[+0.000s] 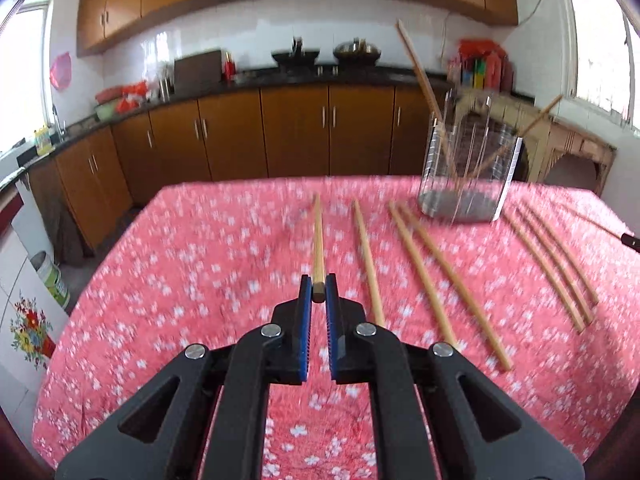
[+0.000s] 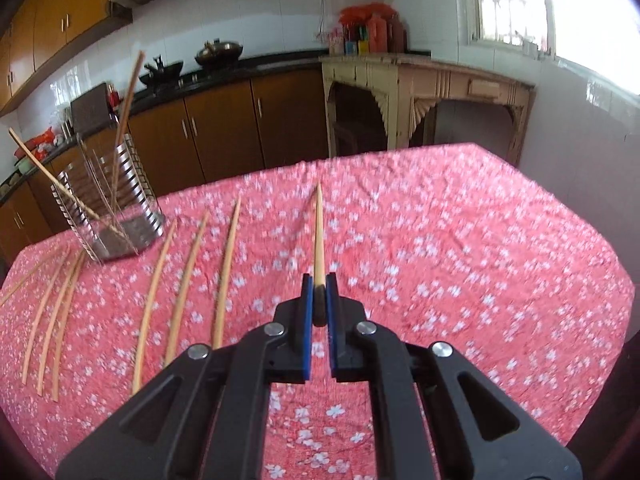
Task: Organize utensils
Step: 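Lift the chopstick with the left tool while the right tool lifts its chopstick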
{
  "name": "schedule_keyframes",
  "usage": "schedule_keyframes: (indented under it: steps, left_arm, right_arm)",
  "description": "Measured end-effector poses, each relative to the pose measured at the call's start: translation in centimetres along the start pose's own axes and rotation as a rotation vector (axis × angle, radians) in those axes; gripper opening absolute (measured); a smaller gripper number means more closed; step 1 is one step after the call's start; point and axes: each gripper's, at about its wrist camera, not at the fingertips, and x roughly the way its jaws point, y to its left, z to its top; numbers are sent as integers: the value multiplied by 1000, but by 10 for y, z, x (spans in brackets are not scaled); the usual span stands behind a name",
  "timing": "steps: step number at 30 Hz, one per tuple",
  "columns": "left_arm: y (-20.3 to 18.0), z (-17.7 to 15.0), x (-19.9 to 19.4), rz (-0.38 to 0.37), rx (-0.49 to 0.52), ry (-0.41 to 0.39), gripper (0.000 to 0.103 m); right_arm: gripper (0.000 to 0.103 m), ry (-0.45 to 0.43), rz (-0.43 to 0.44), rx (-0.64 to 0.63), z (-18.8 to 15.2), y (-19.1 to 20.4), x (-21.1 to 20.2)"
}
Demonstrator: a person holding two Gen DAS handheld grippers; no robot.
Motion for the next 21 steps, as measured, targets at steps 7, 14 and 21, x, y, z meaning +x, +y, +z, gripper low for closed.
schedule_keyframes:
  steps: [7, 14, 21]
  left_arm:
    - [0, 22, -21, -10, -27, -136, 7]
    - [2, 33, -30, -14, -74, -210, 7]
    - [6, 50, -36, -24, -108, -271, 7]
  right_arm:
    - [7, -104, 16, 15, 15, -1, -28]
    - [7, -191, 48, 30, 31, 1, -49]
    - [7, -258, 68, 38, 51, 4, -61]
